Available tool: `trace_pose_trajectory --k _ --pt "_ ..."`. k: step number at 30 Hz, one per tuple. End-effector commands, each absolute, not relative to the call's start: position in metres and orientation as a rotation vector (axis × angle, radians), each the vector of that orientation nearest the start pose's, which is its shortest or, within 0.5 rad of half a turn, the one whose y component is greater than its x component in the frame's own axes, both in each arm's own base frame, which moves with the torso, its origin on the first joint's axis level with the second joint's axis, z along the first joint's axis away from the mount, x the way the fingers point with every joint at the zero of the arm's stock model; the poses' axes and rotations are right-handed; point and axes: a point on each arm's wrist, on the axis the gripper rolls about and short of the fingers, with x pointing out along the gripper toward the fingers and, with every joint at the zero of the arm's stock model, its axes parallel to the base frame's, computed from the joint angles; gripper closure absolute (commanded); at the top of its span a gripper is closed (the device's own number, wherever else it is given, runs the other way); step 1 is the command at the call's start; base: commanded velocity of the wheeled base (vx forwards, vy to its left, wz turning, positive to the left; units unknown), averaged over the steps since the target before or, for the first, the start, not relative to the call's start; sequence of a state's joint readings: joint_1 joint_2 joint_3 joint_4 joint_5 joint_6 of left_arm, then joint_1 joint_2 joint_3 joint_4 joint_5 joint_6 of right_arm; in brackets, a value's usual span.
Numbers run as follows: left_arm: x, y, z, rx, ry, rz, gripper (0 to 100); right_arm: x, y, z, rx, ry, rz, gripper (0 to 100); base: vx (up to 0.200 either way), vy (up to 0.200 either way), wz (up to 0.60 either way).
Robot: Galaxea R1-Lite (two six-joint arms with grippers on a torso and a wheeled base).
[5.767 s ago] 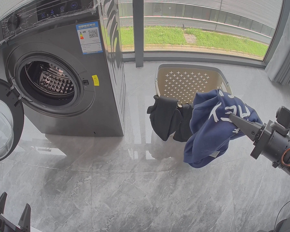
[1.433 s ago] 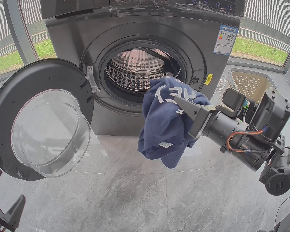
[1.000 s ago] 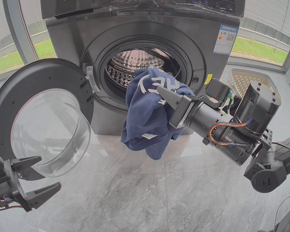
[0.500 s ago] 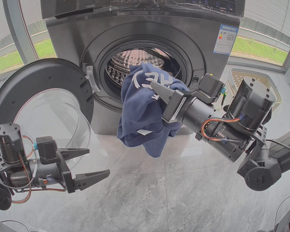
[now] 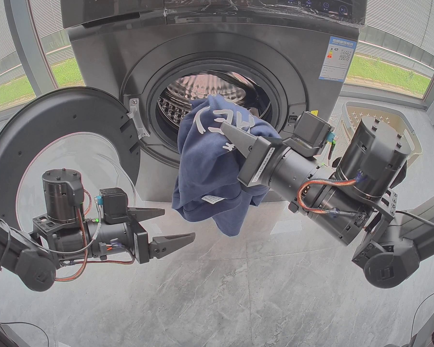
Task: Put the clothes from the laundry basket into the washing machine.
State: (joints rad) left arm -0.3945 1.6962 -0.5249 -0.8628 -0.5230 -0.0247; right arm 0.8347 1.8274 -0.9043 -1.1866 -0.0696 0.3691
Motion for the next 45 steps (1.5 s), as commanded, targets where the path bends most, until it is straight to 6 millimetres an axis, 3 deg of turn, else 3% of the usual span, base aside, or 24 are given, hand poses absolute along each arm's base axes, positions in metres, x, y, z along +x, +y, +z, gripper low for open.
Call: trace_pose_trajectory --k 1,14,15,22,32,33,38,43,45 --pt "0.263 -0.121 0.119 -0.046 0.368 -0.901 0 0.227 0.254 0.224 0.468 -0.100 0.811 100 0.000 0.000 0.00" --pt "0.293 -0.135 0.122 -0.064 0.279 -0.906 0 0.223 0.256 0.220 0.466 -0.087 0.818 100 0.000 0.000 0.00" --pt "0.293 -0.135 0.122 -0.064 0.279 -0.904 100 0.223 0.256 0.220 0.466 -0.086 0.820 100 0.000 0.000 0.00" --pt "0.288 -0.138 0.122 -0.060 0.221 -0.897 100 0.223 0.256 0.216 0.462 -0.082 0.817 100 0.000 0.000 0.00" --pt "0.228 -0.129 0.137 -0.057 0.104 -0.960 100 0.230 0.259 0.196 0.436 -0.039 0.799 100 0.000 0.000 0.00" --pt "0.221 -0.126 0.142 -0.062 0.084 -0.964 100 0.231 0.260 0.194 0.436 -0.042 0.799 0 0.000 0.000 0.00" --pt "0.209 -0.120 0.167 -0.123 -0.027 -0.974 100 0.228 0.255 0.173 0.397 0.036 0.783 0 0.000 0.000 0.00" --pt "0.209 -0.121 0.197 -0.205 -0.123 -0.984 100 0.224 0.249 0.150 0.339 0.114 0.766 0 0.000 0.000 0.00" --pt "0.211 -0.121 0.199 -0.209 -0.132 -0.984 100 0.222 0.247 0.144 0.321 0.134 0.765 0 0.000 0.000 0.00"
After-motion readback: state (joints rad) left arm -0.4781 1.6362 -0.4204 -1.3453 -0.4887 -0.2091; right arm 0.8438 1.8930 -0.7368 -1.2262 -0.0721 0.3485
